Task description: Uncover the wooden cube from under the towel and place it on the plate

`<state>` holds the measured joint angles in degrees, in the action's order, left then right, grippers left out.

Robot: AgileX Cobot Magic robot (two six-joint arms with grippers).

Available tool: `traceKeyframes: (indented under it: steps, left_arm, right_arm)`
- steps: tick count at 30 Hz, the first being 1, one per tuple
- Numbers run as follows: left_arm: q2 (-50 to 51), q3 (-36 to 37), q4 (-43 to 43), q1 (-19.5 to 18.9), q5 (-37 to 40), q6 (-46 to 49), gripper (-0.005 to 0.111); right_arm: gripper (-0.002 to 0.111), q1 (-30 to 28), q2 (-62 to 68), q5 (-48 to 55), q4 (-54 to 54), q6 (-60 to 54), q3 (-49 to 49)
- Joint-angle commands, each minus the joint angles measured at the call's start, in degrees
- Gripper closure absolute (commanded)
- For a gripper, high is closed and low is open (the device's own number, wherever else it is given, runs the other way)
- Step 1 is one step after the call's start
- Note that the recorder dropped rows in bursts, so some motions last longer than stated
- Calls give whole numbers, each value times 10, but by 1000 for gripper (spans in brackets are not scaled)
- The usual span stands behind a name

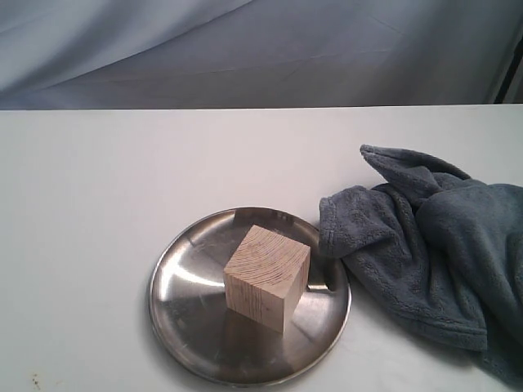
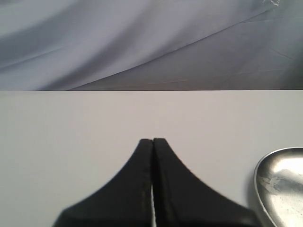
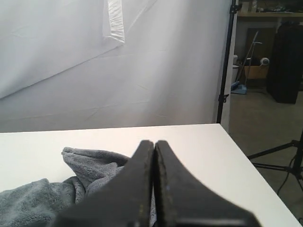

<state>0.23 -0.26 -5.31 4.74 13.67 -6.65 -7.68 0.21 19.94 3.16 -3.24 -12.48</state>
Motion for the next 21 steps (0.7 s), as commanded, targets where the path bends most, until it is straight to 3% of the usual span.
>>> traceKeyframes:
  steps: [1, 8, 10, 21]
  left_arm:
    - [-2, 3, 3, -2, -3, -1, 107]
    - [-2, 3, 3, -2, -3, -1, 107]
    - [-2, 3, 3, -2, -3, -1, 107]
    - [-2, 3, 3, -2, -3, -1, 107]
  right_arm:
    - [108, -4, -2, -88, 16, 3, 40]
    - [108, -4, -2, -173, 8, -16, 125]
    - [108, -4, -2, -112, -20, -36, 125]
    - [108, -4, -2, -89, 8, 29, 125]
